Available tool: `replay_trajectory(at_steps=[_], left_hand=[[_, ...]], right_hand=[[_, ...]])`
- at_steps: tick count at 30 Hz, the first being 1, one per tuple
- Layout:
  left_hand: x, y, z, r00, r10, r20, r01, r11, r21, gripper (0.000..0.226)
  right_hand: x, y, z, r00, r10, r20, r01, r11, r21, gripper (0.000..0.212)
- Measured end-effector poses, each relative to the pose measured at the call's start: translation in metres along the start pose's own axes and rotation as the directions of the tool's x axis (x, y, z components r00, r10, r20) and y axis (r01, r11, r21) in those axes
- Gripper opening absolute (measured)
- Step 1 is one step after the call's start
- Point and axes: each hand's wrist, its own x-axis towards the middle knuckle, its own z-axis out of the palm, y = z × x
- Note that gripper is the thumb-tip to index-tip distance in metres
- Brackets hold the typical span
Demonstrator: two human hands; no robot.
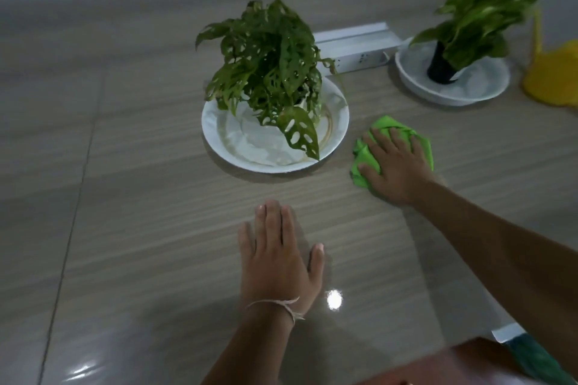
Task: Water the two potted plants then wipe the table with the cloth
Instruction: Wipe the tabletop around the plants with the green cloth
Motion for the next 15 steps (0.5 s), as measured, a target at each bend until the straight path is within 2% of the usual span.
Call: replay_trajectory(at_steps=[2,4,6,8,10,12,15], left_hand=[[0.000,-0.002,0.001,0.999,0.020,-0.025,-0.019,1.000,0.009,0.079],[0.001,-0.001,0.003,0.999,0.016,-0.033,-0.016,1.000,0.007,0.079],[0.001,-0.001,0.004,0.999,0.012,-0.034,-0.012,1.000,0.007,0.081],[0.003,-0.002,0.004,0.999,0.007,-0.036,-0.007,1.000,0.001,0.082],[0.003,-0.001,0.004,0.999,0.008,-0.036,-0.007,1.000,0.008,0.081],[0.003,-0.002,0.005,0.999,0.011,-0.045,-0.010,1.000,0.020,0.079],[0.002,-0.003,0.006,0.999,0.013,-0.037,-0.013,1.000,0.023,0.076]], right_hand=[[-0.038,-0.009,0.003,0.974,-0.223,-0.032,0.223,0.975,0.005,0.076],[-0.085,-0.014,0.007,0.916,-0.393,-0.077,0.395,0.919,0.010,0.072],[-0.126,-0.013,0.013,0.887,-0.448,-0.113,0.453,0.891,0.017,0.074],[-0.140,-0.005,0.016,0.894,-0.424,-0.143,0.433,0.901,0.037,0.075],[-0.135,-0.005,0.018,0.934,-0.330,-0.135,0.338,0.940,0.038,0.074],[-0.118,-0.016,0.017,0.985,-0.106,-0.139,0.112,0.993,0.039,0.072],[-0.097,-0.047,0.014,0.958,0.263,-0.113,-0.247,0.959,0.137,0.074]])
